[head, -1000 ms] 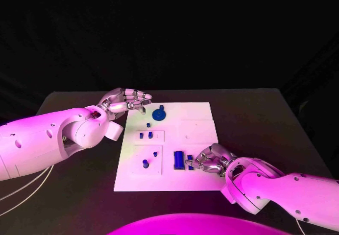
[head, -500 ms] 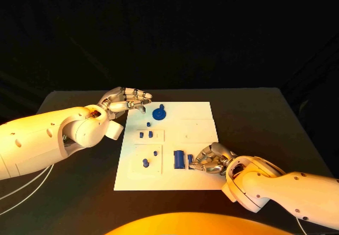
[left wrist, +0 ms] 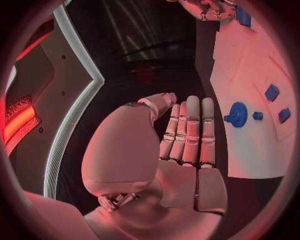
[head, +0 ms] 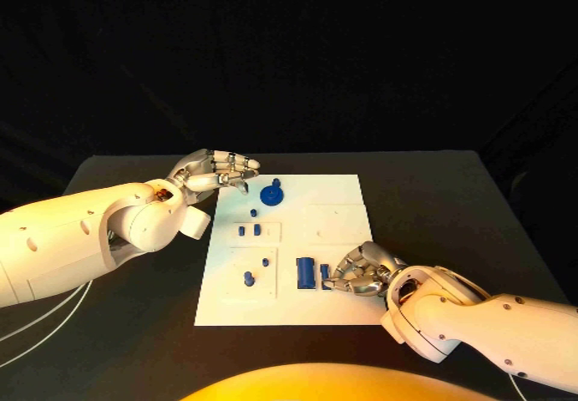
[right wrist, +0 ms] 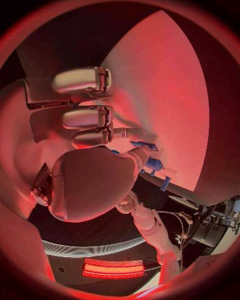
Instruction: Assemble the parts on the task board
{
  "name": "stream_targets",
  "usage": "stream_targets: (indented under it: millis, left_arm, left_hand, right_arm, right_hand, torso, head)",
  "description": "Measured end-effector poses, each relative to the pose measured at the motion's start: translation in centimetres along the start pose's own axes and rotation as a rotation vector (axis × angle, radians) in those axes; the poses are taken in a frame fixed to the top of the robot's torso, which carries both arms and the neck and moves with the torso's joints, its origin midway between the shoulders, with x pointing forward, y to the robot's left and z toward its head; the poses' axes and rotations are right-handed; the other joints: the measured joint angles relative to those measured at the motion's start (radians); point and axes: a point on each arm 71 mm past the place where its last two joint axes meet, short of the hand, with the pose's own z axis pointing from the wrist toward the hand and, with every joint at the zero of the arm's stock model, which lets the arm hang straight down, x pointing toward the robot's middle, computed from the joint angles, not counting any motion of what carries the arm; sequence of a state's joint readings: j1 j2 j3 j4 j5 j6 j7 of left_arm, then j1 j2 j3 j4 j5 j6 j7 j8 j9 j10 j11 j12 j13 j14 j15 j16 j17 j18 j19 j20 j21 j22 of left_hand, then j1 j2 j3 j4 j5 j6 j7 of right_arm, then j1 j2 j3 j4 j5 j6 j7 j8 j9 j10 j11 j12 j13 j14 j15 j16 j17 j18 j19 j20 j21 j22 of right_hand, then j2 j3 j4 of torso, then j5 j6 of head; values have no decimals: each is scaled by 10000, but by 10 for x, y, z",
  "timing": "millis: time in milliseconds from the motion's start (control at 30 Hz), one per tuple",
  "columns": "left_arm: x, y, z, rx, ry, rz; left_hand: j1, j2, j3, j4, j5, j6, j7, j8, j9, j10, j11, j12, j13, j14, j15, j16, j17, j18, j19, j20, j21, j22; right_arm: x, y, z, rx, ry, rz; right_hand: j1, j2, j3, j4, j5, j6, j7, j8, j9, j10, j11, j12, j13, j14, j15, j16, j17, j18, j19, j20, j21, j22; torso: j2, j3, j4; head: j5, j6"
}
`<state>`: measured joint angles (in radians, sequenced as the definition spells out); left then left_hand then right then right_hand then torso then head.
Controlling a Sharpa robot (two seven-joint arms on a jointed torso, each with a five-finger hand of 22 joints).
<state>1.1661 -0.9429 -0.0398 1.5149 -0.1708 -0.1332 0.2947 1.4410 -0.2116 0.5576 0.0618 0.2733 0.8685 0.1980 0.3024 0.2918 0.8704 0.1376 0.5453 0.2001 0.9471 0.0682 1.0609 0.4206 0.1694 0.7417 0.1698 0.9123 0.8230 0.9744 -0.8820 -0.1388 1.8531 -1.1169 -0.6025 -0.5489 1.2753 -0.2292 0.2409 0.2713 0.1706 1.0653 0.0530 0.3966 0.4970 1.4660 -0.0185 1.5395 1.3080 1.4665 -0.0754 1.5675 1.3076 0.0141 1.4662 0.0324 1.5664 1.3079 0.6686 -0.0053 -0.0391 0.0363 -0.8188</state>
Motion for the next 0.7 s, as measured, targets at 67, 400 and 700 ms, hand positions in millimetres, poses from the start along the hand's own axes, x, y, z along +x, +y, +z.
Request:
stream_targets:
  millis: [67,400,700]
  left_arm:
    - [0,0,0,-1,-8,2]
    - [-4,2,3,-13,-182,-57]
    - [-13,9,17,227,-948,-447]
  left_hand:
    - [0,0,0,0,0,0,0,0,0,0,0,6,0,0,0,0,-1,0,0,0,0,0]
    - [-201,28,-121,121,0,-5,-5,0,-30,-37,37,37,-40,-3,3,0,-9,-1,-37,37,-97,-13]
    - [-625,-177,-501,899,0,-179,-106,211,-44,27,24,178,-224,-1187,240,-1287,-577,-2,-496,446,-1942,-1161]
  right_arm:
    - [-3,-3,-2,-14,-62,17]
    - [-50,3,12,-1626,-863,777]
    - [-126,2,53,-3113,-2573,2064]
  right_hand:
    - [-234,28,-560,159,393,0,0,-3,-15,0,0,-104,0,0,0,0,0,1,0,0,0,0]
    - [-248,770,-2880,198,383,-931,428,-388,-98,-9,314,-1687,-2,1,183,-296,-1,2,-1,179,-1376,-2]
    - [1930,1413,-2464,195,126,-1958,909,-577,-300,-3895,883,-9037,-2166,-1979,682,-5250,-3416,1559,-2844,692,-10989,-1515]
  torso:
    - [-5,0,0]
    - [-86,-56,-42]
    - [-321,-163,-131]
  head:
    - [4,12]
    - [-45,354]
    - [-171,1266]
